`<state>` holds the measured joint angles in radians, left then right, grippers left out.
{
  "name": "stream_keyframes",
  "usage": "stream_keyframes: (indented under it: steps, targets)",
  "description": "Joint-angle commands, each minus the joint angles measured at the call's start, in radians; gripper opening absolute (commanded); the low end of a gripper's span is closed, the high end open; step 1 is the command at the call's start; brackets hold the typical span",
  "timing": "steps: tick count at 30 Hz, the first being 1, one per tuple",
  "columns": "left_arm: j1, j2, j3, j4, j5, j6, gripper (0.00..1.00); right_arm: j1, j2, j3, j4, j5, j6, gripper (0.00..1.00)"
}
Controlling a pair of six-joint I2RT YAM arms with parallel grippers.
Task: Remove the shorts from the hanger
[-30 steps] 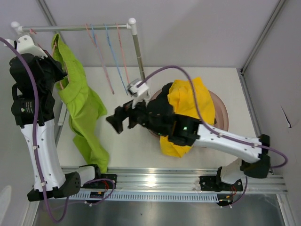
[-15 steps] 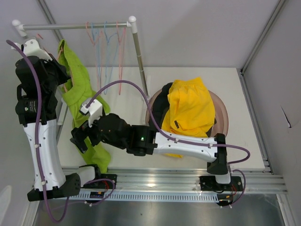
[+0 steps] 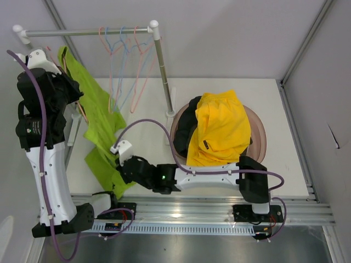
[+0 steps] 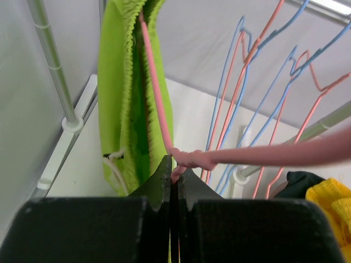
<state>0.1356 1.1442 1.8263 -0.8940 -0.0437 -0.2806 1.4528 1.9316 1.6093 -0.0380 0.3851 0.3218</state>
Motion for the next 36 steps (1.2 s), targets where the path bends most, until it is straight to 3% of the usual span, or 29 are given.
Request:
stream_keyframes:
  steps: [1, 5, 12, 17, 20, 24, 27, 28, 29, 32, 34, 36]
  targets:
    - [-0.005, -0.029, 0.059, 0.107, -0.011, -0.012, 0.00, 0.104, -0.159, -0.124, 0.006, 0.096, 0.040, 0.00]
    - [-0.005, 0.002, 0.099, 0.101, -0.035, -0.002, 0.00, 0.226, -0.268, -0.297, -0.060, 0.283, 0.083, 0.00]
    - [-0.005, 0.068, 0.188, 0.093, -0.076, 0.014, 0.00, 0.316, -0.381, -0.426, -0.157, 0.414, 0.260, 0.00]
    - [-0.005, 0.058, 0.186, 0.081, -0.033, -0.002, 0.00, 0.294, -0.372, -0.413, -0.116, 0.422, 0.209, 0.00]
    - [-0.005, 0.017, 0.151, 0.063, 0.004, -0.041, 0.00, 0.210, -0.320, -0.335, -0.057, 0.370, 0.114, 0.00]
    - [-0.005, -0.076, 0.074, -0.005, -0.008, -0.100, 0.00, 0.061, -0.189, -0.071, -0.036, 0.255, -0.036, 0.00]
    - [-0.005, -0.188, -0.077, -0.011, 0.030, -0.130, 0.00, -0.041, -0.019, 0.298, -0.138, 0.157, -0.130, 0.00]
    - [-0.005, -0.213, -0.122, -0.016, 0.036, -0.140, 0.00, -0.083, 0.083, 0.516, -0.176, 0.137, -0.147, 0.00]
    - [-0.005, -0.254, -0.157, -0.017, 0.079, -0.146, 0.00, -0.103, 0.137, 0.632, -0.254, 0.098, -0.168, 0.00]
    - [-0.005, -0.293, -0.220, -0.039, 0.093, -0.167, 0.00, -0.172, 0.337, 1.047, -0.370, 0.052, -0.162, 0.00]
    - [-0.013, -0.323, -0.248, -0.039, 0.125, -0.180, 0.00, -0.199, 0.366, 1.104, -0.384, 0.014, -0.123, 0.00]
    - [-0.014, -0.342, -0.304, -0.040, 0.160, -0.209, 0.00, -0.233, 0.301, 0.971, -0.301, 0.003, -0.072, 0.00]
